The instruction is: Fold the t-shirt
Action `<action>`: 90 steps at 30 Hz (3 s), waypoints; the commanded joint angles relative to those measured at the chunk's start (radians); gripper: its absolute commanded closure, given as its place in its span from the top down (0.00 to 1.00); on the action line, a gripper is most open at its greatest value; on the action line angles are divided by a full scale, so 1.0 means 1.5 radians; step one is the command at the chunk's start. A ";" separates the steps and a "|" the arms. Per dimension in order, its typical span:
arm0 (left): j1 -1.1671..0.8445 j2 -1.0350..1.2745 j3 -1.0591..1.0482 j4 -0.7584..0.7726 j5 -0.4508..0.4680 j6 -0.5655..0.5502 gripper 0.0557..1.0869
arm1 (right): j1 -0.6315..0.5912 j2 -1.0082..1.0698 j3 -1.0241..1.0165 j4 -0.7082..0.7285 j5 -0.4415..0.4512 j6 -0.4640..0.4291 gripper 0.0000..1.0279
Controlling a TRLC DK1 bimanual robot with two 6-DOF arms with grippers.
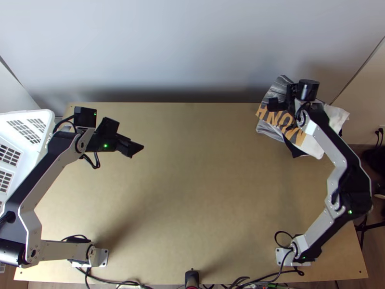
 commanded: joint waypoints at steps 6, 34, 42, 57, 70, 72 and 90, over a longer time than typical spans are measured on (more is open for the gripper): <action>0.041 -0.013 -0.029 -0.024 0.000 0.033 0.95 | -0.016 0.079 0.010 -0.021 -0.029 0.115 0.96; 0.004 -0.020 -0.053 -0.021 0.000 0.029 0.95 | -0.069 -0.030 -0.049 0.144 0.024 0.028 0.96; 0.003 -0.027 -0.053 -0.022 -0.001 0.028 0.95 | -0.038 -0.044 0.092 0.099 0.028 0.030 0.96; 0.016 -0.040 -0.062 -0.025 -0.001 0.032 0.95 | -0.039 0.175 0.220 0.121 0.029 0.005 0.96; 0.028 -0.040 -0.065 -0.029 -0.001 0.037 0.95 | -0.060 0.370 0.360 0.085 0.043 0.007 0.96; 0.030 -0.040 -0.067 -0.030 -0.001 0.037 0.95 | -0.063 0.379 0.373 0.077 0.051 0.014 0.96; 0.013 -0.039 -0.070 -0.035 -0.001 0.038 0.95 | -0.062 0.406 0.349 0.056 0.092 -0.019 0.96</action>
